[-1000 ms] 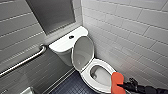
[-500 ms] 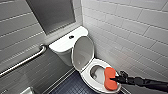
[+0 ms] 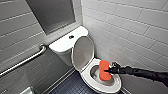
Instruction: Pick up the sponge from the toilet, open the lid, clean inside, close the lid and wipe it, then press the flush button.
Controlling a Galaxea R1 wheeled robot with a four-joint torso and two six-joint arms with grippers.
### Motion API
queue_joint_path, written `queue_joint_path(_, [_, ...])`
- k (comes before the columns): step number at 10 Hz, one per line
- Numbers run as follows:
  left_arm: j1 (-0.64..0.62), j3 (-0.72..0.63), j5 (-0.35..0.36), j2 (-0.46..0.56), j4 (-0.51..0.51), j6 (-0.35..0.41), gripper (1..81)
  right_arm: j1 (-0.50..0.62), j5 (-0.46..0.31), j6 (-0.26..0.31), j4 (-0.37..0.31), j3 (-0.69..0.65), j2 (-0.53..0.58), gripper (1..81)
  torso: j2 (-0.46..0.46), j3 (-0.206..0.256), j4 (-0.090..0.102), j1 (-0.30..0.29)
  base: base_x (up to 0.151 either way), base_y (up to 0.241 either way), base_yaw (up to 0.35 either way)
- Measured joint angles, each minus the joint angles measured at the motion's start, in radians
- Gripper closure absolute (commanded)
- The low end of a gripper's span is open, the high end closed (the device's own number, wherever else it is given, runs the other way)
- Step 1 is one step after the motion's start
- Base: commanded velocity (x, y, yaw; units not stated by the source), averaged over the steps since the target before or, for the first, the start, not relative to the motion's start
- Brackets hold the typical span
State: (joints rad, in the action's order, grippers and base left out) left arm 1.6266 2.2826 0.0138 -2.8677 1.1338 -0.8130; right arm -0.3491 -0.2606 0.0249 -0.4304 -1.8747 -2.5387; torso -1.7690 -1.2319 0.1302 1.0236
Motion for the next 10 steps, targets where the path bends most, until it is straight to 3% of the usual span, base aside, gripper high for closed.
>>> queue_joint_path(4, [0.000, 0.011, 0.001, -0.012, 0.000, 0.000, 1.0, 0.020, -0.033, 0.000, 0.001, -0.034, -0.056, 81.1, 0.000, -0.004, 0.000, 0.000, 0.000, 0.000, 0.000])
queue_joint_path(7, [0.000, 0.043, 0.001, -0.030, 0.000, 0.000, 1.0, 0.051, -0.035, -0.002, 0.000, -0.046, -0.052, 81.1, 0.001, -0.050, 0.000, 0.000, 0.000, 0.000, 0.000])
queue_joint_path(10, [-0.005, 0.066, 0.002, -0.047, 0.000, 0.000, 1.0, 0.100, -0.035, -0.005, -0.003, -0.079, -0.062, 81.1, 0.001, -0.057, 0.000, 0.001, 0.000, 0.000, 0.000])
